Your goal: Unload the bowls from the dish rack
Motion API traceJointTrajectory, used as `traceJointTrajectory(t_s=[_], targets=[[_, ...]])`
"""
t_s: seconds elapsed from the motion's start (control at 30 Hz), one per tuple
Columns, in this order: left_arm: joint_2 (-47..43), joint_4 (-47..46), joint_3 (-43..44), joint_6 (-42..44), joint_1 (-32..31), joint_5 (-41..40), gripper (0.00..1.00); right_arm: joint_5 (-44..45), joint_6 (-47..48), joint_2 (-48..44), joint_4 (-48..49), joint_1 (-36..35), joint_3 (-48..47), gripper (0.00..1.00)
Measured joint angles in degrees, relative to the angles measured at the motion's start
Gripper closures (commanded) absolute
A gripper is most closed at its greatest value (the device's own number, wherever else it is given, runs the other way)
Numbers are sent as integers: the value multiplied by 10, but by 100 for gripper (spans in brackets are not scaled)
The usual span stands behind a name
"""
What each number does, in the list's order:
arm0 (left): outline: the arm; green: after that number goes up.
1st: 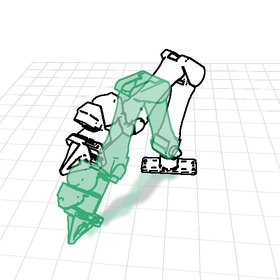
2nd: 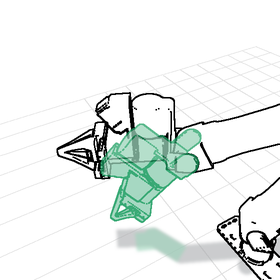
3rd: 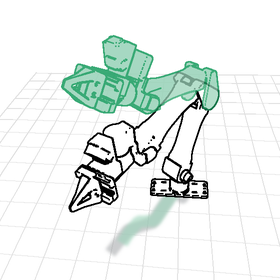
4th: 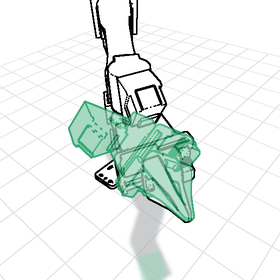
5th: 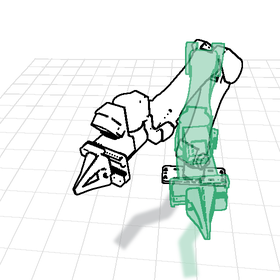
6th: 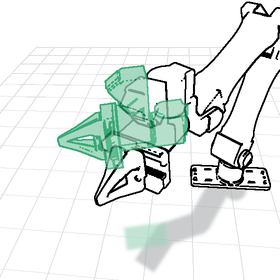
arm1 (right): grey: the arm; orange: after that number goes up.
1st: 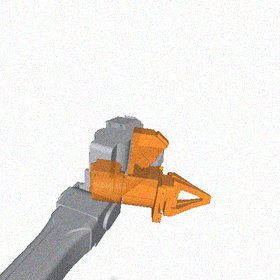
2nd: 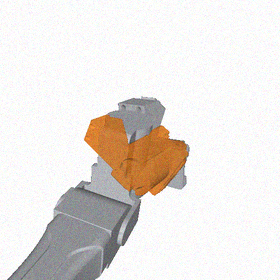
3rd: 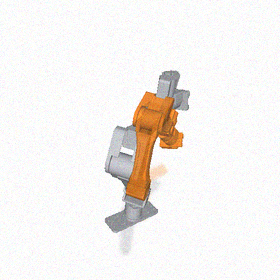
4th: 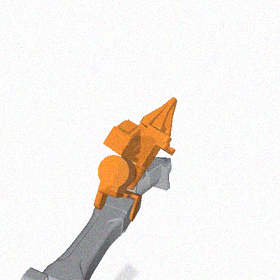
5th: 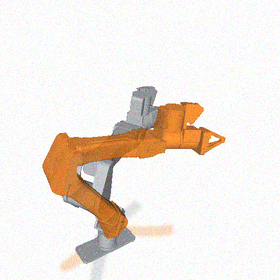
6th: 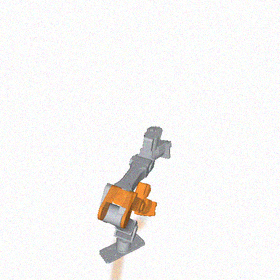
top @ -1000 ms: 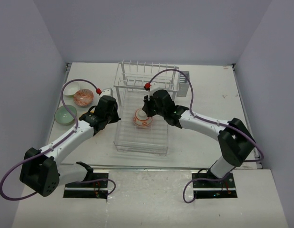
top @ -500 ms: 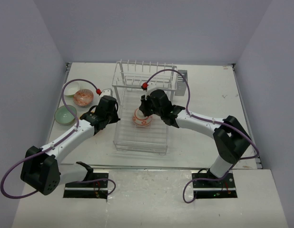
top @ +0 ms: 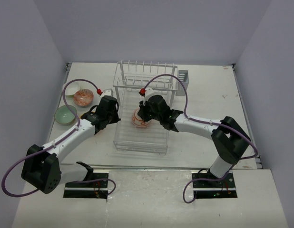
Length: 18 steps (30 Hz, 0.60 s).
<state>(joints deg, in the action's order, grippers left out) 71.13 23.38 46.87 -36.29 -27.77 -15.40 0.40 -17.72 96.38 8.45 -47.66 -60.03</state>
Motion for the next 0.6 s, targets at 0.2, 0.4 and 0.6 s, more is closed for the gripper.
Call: traceJointTrajectory(t_s=[0.2, 0.4, 0.6], targets=[[2, -1, -3, 0, 0, 1, 93, -1, -2, -1, 8, 0, 5, 100], [2, -2, -7, -1, 0, 6, 92, -5, -8, 0, 11, -2, 6, 100], [1, -2, -9, -1, 0, 15, 91, -7, -10, 7, 19, -23, 4, 100]])
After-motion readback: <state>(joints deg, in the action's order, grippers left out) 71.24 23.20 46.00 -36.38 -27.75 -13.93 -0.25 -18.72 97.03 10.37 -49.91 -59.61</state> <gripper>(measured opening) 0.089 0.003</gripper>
